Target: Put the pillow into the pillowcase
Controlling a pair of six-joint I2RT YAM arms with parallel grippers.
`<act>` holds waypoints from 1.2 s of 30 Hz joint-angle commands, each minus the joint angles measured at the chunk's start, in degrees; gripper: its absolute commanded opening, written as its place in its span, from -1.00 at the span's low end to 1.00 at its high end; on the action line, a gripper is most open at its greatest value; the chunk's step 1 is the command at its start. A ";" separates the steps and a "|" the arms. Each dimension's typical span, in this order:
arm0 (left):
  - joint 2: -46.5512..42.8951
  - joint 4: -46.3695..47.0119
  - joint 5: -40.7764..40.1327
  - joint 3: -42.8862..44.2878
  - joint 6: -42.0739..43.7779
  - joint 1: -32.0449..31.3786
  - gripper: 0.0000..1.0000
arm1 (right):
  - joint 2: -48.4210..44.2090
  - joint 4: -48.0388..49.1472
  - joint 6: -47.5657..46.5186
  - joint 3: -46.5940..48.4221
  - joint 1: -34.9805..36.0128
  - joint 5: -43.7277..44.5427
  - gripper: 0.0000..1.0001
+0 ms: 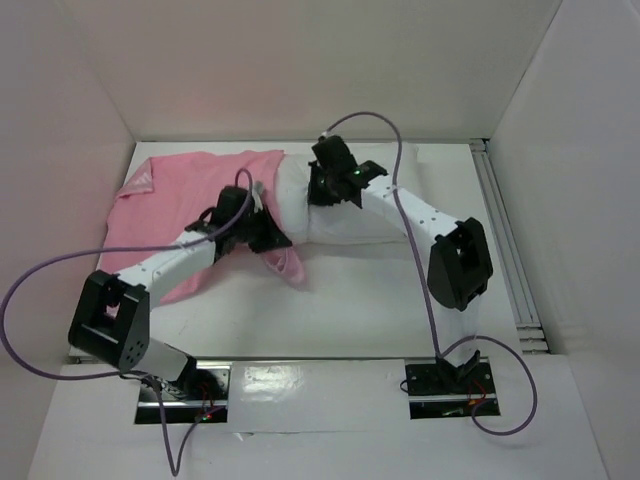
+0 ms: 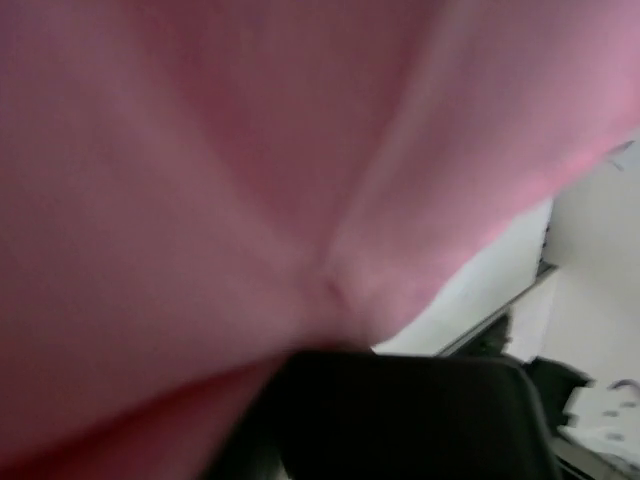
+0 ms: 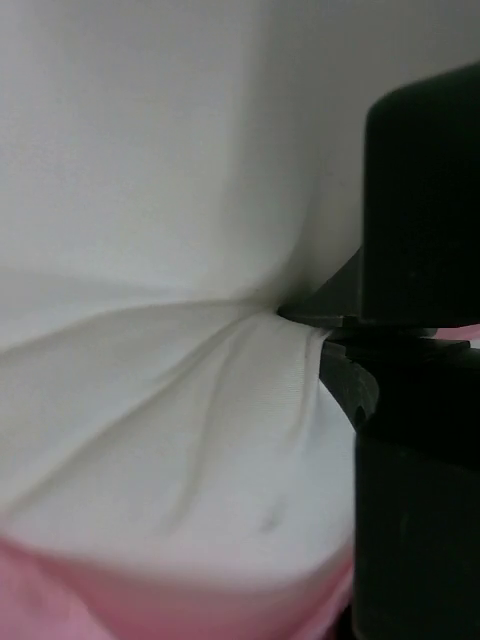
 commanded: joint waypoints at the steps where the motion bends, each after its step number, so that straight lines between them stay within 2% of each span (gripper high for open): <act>1: 6.54 0.20 6.81 24.49 5.06 3.11 -1.00 | -2.29 5.18 3.76 13.66 -5.17 -4.92 -1.00; 2: 9.11 -2.55 7.87 30.52 6.72 3.72 -1.00 | -2.89 4.29 3.76 16.68 -5.98 -4.23 -1.00; 3: 13.75 -4.58 9.97 41.54 7.26 3.73 -1.00 | -3.77 2.98 3.76 19.23 -6.68 -2.57 -1.00; 5: 17.73 -9.42 11.39 51.36 7.79 3.73 -1.00 | -5.44 2.44 2.36 23.73 -7.22 -0.97 -1.00; 7: 20.38 -10.23 14.36 59.19 6.84 1.98 -1.00 | -8.43 2.44 1.75 22.08 -5.73 0.78 -1.00; 9: 21.80 -9.36 16.22 59.50 5.77 0.13 -1.00 | -11.15 2.44 1.74 18.22 -2.66 1.67 -1.00; 13: 16.54 -3.91 16.76 43.99 4.46 -3.12 -1.00 | -13.10 5.86 4.72 2.94 3.32 2.37 -1.00; 14: 14.78 -1.98 18.24 33.41 3.58 -3.65 -1.00 | -13.10 8.22 5.95 -3.10 4.02 1.07 -1.00; 15: 12.68 0.12 18.95 27.82 1.66 -4.96 -1.00 | -13.79 9.98 8.48 -6.03 4.03 0.27 -1.00; 16: 8.13 4.06 19.74 17.50 0.51 -5.93 -1.00 | -13.80 13.48 9.55 -8.58 4.55 -1.39 -1.00; 20: -3.21 6.91 19.75 1.27 -3.98 -8.92 -1.00 | -12.39 16.40 11.50 -13.00 4.04 -2.99 -1.00; 23: -8.77 1.93 16.42 -0.71 -1.27 -8.40 -1.00 | -10.91 18.25 12.64 -13.62 3.42 -2.99 -1.00; 24: -10.97 -3.32 13.88 0.42 1.44 -7.62 -1.00 | -10.90 19.48 13.34 -14.31 2.72 -3.51 -1.00; 29: -11.51 -9.43 16.66 4.12 6.03 -3.75 -1.00 | -9.85 21.77 15.19 -13.01 1.66 -4.14 -1.00; 33: -13.88 -12.68 17.72 4.13 8.15 -3.74 -1.00 | -7.21 20.38 14.57 -8.01 0.35 -3.60 -1.00; 36: -15.91 -16.28 17.30 0.71 10.08 -5.40 -1.00 | -5.10 21.51 14.57 -5.63 -0.27 -5.52 -1.00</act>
